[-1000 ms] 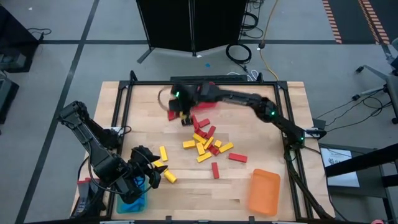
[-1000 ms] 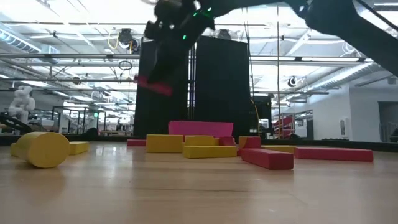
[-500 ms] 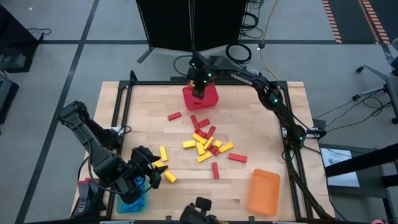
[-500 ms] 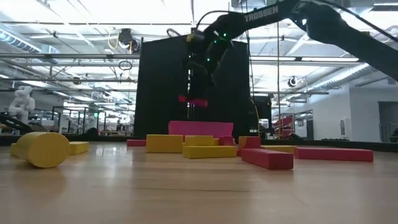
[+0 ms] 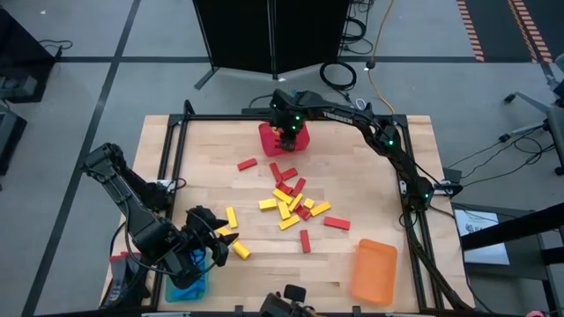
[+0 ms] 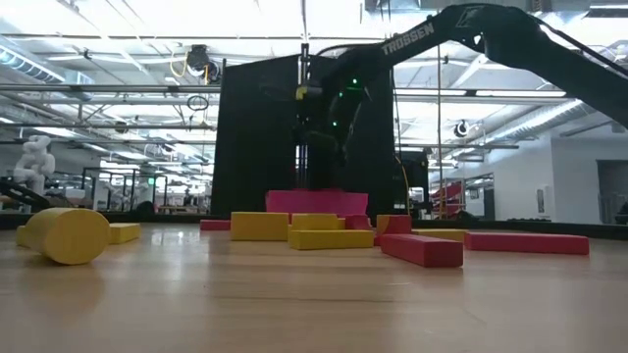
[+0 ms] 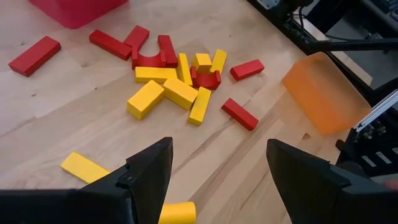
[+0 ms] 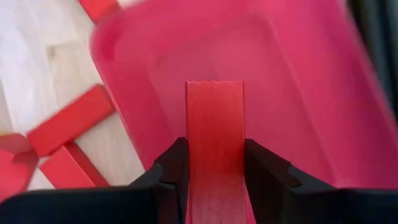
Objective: Sort blocks
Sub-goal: Put the red block into the red bin, then adjust the red block and the red bin on the table
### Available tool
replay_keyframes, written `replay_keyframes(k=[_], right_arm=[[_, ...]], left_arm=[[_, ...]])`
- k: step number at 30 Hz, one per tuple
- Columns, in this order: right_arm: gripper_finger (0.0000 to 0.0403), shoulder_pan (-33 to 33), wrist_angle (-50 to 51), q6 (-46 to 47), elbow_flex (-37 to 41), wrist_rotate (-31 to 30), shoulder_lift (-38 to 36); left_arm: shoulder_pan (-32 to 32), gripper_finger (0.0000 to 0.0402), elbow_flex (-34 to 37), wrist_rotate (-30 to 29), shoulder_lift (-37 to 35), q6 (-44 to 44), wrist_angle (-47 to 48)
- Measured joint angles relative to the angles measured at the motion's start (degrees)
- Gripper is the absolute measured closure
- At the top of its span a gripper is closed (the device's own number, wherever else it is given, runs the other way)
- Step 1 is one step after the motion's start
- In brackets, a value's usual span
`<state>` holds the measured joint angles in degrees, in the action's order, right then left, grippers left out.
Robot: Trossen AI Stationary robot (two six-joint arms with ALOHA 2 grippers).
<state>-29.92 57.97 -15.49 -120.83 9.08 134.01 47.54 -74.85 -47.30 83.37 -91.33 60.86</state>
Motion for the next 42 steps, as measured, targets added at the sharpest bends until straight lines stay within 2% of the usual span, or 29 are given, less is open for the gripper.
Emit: replay_keyframes(k=[2,3,7,9,14,17,20,23,25,26,30,35,42], right_arm=[[0.0296,0.0,-0.1,0.0,0.6,-0.1,0.0],[0.0282,0.0,-0.2,0.3,0.6,-0.1,0.0],[0.0197,0.1,-0.5,1.6,0.6,-1.9,0.0],[0.0167,0.3,-0.3,1.8,0.6,-3.3,-0.2],[0.0147,0.8,-0.7,1.6,0.5,-5.3,-1.4],[0.0164,1.9,-0.9,2.5,-0.3,-5.6,-3.3],[0.0211,4.4,-2.9,3.5,-2.5,-7.0,-5.7],[0.0293,7.6,-5.5,5.1,-5.0,-10.2,-6.1],[0.0361,9.8,-7.4,5.1,-6.0,-10.8,-5.3],[0.0381,10.8,-9.6,5.2,-6.1,-10.8,-4.9],[0.0399,13.3,-16.8,13.1,-6.1,-11.2,-2.6],[0.0402,12.6,-24.1,25.6,-6.1,-11.2,0.8],[0.0402,12.3,-27.8,34.2,-6.1,-10.7,6.5]], left_arm=[[-0.2,0.0137,0.0,-0.1,0.0,0.0,0.0],[-0.4,0.0137,0.0,-0.1,0.0,0.0,0.0],[-1.5,0.0137,0.0,-0.1,0.0,0.2,0.0],[-2.0,0.0137,0.0,-0.1,0.0,0.2,0.0],[-2.5,0.0137,0.0,-0.1,0.0,0.4,0.1],[-2.5,0.0137,0.0,-0.1,0.0,0.4,0.1],[-2.5,0.0137,0.0,-0.1,0.0,0.4,0.1],[-2.5,0.0137,0.0,-0.1,0.0,0.5,0.1],[-2.5,0.0137,0.0,-0.1,0.0,0.6,0.1],[-2.5,0.0137,0.0,-0.1,0.0,0.6,0.1],[-2.5,0.0137,0.0,-0.3,0.0,0.3,-0.1],[-2.5,0.0137,0.0,-0.3,0.0,0.2,-0.7],[-2.5,0.0137,0.0,-0.4,0.0,0.2,-2.5]])
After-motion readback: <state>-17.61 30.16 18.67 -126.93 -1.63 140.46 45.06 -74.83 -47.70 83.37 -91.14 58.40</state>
